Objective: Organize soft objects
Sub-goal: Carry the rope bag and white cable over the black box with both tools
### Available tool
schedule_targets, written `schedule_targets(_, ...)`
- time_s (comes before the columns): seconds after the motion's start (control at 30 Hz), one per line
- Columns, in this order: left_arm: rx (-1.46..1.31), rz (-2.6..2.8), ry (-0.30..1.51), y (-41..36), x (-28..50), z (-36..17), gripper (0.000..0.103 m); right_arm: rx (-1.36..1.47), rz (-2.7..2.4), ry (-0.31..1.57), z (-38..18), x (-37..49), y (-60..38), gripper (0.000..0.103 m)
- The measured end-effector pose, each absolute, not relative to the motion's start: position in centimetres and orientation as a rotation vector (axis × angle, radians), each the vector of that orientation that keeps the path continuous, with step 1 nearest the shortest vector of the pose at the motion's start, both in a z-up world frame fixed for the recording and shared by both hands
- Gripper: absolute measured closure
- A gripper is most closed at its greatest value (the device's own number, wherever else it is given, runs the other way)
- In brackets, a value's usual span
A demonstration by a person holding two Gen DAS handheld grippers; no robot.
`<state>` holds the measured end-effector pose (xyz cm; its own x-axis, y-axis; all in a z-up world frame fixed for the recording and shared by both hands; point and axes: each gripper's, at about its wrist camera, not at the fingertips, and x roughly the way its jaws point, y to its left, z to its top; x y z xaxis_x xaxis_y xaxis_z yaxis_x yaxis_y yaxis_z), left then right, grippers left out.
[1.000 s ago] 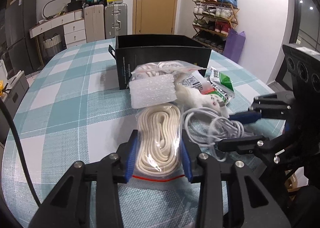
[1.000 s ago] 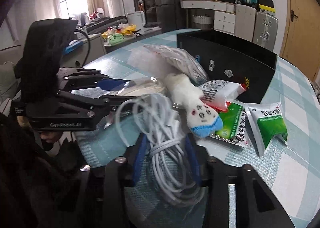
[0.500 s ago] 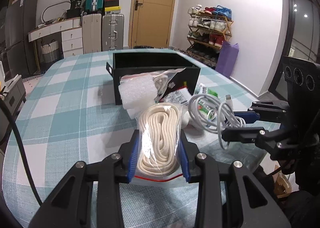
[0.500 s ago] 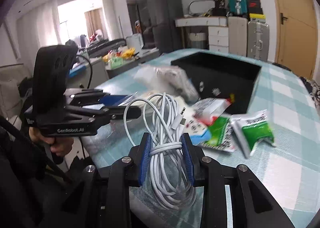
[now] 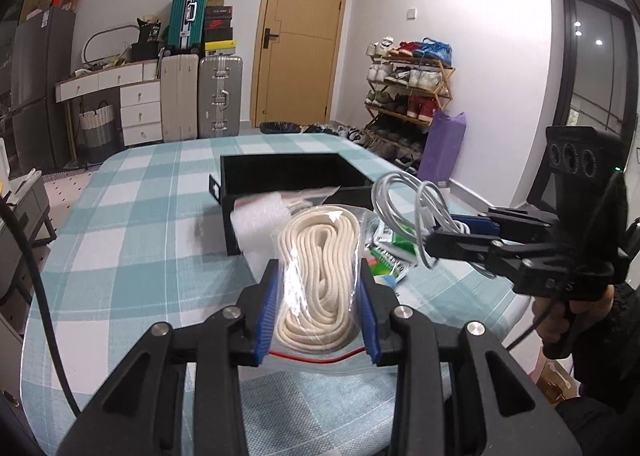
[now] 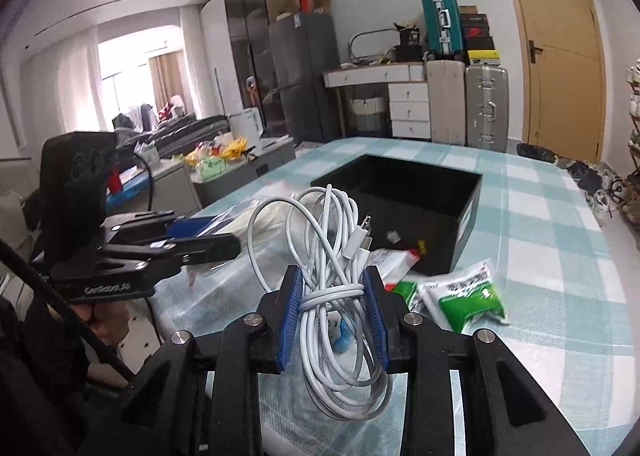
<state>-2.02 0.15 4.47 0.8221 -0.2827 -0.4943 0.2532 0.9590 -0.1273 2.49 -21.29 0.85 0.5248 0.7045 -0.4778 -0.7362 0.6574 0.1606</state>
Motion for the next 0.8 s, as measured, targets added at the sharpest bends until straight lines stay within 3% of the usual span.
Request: schedule_targets(0.8,-0.093,-0.227,0.440,1.8,1.7,8.8,0.069,0.060,0.792,0.491,5.2,5.7,-21.8,0.072)
